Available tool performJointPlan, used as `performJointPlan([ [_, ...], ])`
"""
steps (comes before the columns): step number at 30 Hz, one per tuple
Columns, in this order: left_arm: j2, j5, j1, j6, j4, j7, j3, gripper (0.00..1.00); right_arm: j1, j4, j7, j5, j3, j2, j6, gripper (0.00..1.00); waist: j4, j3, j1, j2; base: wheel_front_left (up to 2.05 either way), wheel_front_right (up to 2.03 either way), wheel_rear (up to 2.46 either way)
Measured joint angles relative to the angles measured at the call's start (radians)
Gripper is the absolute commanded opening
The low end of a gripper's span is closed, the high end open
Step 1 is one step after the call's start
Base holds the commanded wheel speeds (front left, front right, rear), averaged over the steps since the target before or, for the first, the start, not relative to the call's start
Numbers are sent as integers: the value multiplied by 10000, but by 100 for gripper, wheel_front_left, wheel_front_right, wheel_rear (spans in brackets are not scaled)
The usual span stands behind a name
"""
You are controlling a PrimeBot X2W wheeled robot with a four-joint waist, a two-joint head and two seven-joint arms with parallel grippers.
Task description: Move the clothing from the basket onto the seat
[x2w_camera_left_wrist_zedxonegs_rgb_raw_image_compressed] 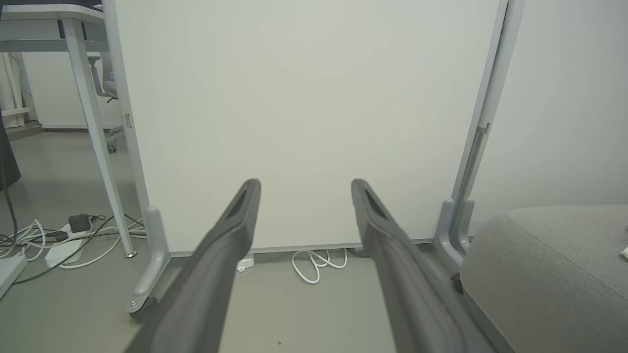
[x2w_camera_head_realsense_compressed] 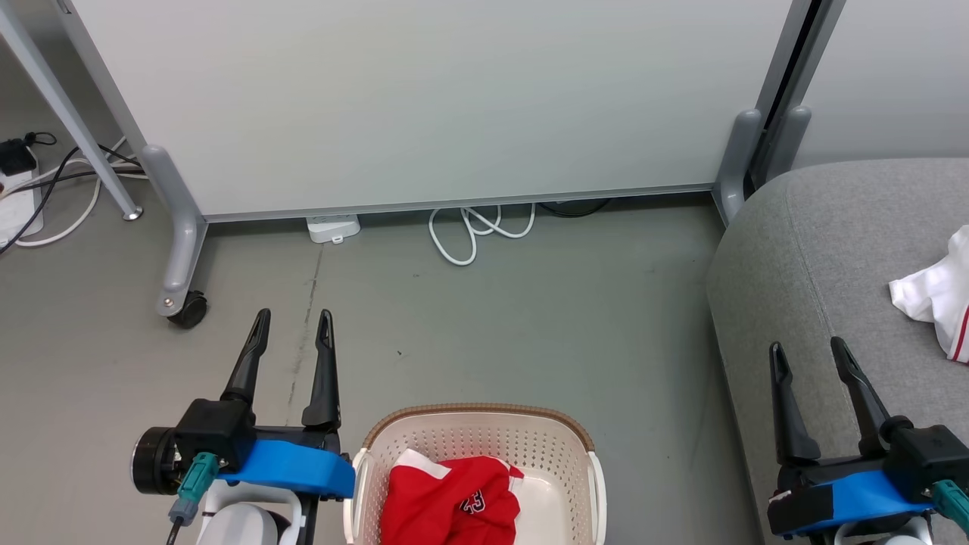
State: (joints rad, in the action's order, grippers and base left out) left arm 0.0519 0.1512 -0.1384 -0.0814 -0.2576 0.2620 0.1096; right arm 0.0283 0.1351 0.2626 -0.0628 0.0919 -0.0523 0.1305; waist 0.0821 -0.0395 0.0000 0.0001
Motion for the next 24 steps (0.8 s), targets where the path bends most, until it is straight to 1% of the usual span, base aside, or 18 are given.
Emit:
performJointPlan([
  [7,-2,-21,0,-48,-50,-2,-17,100,3,21,-2,-35,-58,2,0,100,-40,-10,0,0,0,0,0],
  [13,-2,-303,-509,-255,-249,-2,303,100,102,-52,-2,-40,-71,6,0,100,-80,-193,0,0,0,0,0],
  [17,98,-441,-1151,-399,-796,-2,796,100,360,-217,-2,-8,-105,6,0,100,-160,-487,0,0,0,0,0],
  [22,374,-476,-1991,-441,-1653,8,1519,100,845,-349,-2,19,-305,4,0,100,-407,-1011,1,-1,0,0,0],
  [24,468,-437,-2330,-447,-2042,10,1948,100,1096,-447,-2,19,-372,-10,0,100,-525,-1289,1,0,0,0,0],
])
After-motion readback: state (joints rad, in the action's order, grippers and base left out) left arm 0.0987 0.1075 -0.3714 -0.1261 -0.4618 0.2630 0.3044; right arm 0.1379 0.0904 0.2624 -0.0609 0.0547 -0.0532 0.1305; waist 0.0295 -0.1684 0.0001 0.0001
